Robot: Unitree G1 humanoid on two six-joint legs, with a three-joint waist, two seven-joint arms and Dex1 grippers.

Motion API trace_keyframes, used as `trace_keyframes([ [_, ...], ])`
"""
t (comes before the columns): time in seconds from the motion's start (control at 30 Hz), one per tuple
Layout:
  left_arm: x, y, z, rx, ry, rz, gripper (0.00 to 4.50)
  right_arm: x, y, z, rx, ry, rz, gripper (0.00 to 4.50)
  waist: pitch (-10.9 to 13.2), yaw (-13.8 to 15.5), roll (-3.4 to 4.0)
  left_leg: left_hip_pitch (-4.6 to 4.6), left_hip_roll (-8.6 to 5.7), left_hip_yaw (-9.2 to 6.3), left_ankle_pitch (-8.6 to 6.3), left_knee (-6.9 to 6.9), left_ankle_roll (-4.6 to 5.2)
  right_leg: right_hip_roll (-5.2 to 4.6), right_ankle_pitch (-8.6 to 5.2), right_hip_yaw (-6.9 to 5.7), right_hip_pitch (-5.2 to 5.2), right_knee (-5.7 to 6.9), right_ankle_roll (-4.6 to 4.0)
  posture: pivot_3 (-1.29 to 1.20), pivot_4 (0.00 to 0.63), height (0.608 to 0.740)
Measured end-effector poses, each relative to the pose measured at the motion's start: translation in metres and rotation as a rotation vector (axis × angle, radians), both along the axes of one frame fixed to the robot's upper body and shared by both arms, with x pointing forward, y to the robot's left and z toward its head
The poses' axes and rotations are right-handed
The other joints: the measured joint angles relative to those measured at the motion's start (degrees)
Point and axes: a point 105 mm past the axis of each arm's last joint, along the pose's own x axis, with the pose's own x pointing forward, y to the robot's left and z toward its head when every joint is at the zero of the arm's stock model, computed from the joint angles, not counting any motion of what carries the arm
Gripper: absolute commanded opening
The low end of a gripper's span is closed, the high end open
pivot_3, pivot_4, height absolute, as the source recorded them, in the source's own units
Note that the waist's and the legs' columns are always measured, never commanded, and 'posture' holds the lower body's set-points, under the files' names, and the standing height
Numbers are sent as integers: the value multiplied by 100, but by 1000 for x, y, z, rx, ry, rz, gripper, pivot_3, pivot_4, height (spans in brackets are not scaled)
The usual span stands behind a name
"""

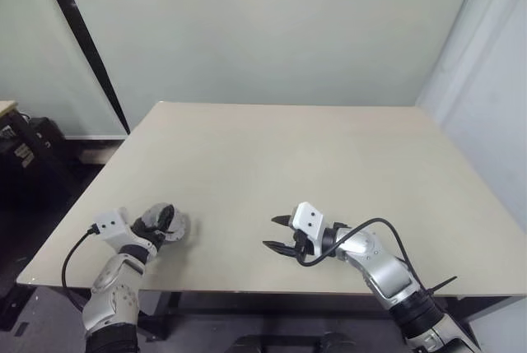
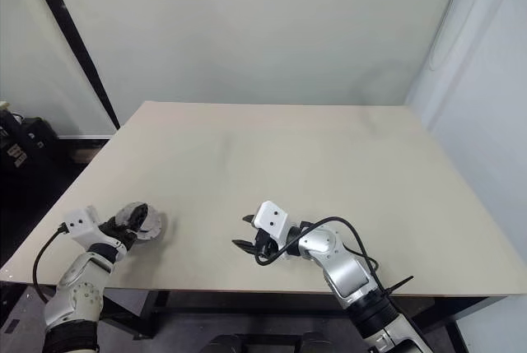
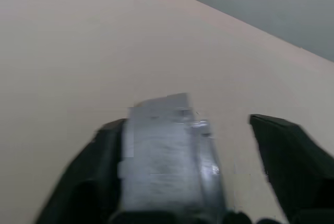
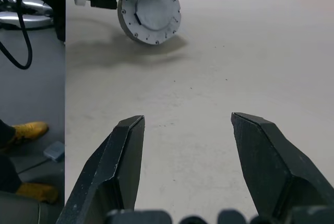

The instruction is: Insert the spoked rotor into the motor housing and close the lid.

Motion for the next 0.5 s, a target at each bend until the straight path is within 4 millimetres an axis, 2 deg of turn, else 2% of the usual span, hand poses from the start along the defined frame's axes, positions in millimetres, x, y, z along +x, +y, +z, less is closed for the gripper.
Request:
trace_keyframes([
  [0.2, 0, 3, 0, 19, 6, 26, 4484, 0, 0, -1, -7, -2, -1, 2883, 0, -2, 0, 20, 1, 2, 0, -1, -1, 0, 0, 1, 7, 0, -1, 0, 0, 740],
  [0.5, -6, 19, 0, 85, 35, 111, 4484, 1, 0, -4, -11, 8, -3, 2883, 0, -1, 0, 24, 1, 2, -1, -2, -1, 0, 0, 1, 8, 1, 0, 0, 0, 740],
])
